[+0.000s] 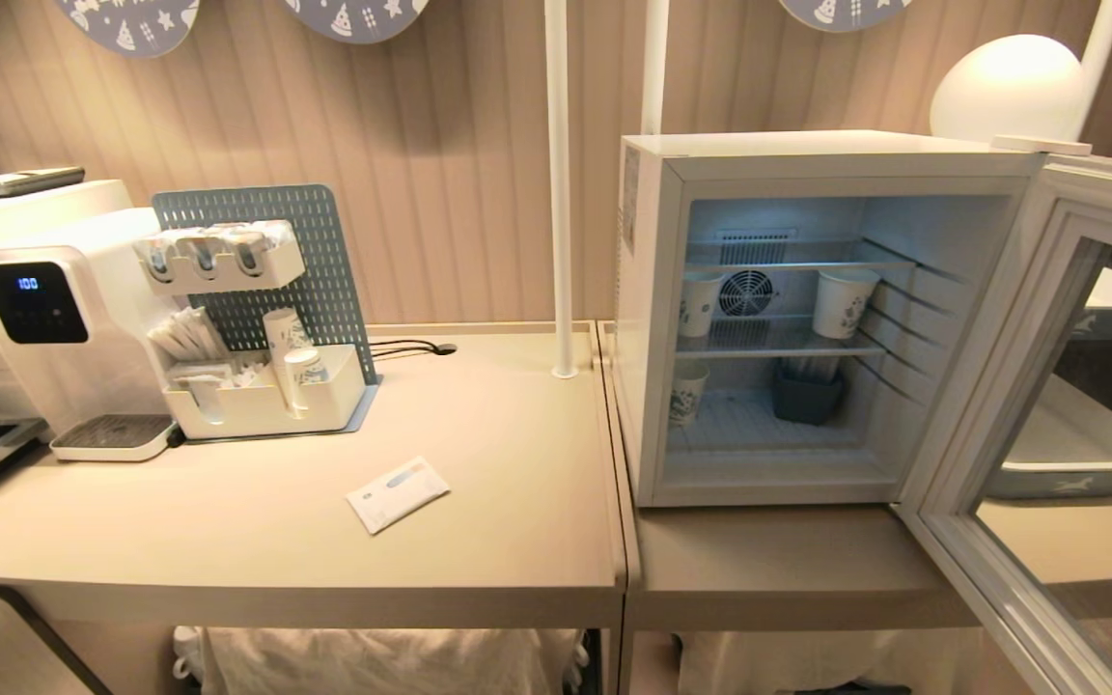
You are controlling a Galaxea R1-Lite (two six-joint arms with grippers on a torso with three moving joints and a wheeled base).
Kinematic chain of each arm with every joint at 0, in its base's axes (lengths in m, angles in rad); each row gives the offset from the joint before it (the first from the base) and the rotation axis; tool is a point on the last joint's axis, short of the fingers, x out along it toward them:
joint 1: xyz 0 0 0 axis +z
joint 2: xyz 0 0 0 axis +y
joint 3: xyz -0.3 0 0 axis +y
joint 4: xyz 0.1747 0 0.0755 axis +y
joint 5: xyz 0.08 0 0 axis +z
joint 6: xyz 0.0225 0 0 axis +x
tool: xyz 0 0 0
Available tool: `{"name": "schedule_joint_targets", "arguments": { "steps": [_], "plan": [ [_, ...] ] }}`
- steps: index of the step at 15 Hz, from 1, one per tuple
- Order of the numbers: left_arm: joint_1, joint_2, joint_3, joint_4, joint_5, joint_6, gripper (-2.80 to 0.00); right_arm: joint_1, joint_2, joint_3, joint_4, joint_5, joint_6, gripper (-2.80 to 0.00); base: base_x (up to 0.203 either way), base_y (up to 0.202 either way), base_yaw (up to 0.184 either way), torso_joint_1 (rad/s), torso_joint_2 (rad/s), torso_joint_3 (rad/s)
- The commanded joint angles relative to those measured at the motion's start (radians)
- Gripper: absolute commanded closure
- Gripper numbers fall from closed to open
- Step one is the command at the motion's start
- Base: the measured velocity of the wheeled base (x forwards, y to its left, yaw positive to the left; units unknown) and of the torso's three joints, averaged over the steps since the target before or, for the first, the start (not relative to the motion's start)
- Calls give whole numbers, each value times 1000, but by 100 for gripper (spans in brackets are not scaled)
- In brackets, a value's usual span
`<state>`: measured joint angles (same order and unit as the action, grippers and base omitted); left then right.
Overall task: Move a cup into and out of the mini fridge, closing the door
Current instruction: Place the yoghurt on the table
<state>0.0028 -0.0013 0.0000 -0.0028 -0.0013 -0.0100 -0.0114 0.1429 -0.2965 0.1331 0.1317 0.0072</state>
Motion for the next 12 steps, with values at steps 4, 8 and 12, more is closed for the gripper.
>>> {"name": "schedule_joint_targets", "arguments": {
  "steps": [4, 8, 12],
  "plan": [
    [0, 1, 3, 0, 0, -1, 0, 5, -144, 59, 62, 61, -23, 0, 0, 0, 0, 0, 0, 0],
    [0, 1, 3, 0, 0, 0, 0, 5, -144, 242, -119, -71, -107, 0, 0, 0, 0, 0, 0, 0],
    [0, 1, 3, 0, 0, 1, 0, 5, -143, 283, -142, -107, -123, 0, 0, 0, 0, 0, 0, 0]
  ]
}}
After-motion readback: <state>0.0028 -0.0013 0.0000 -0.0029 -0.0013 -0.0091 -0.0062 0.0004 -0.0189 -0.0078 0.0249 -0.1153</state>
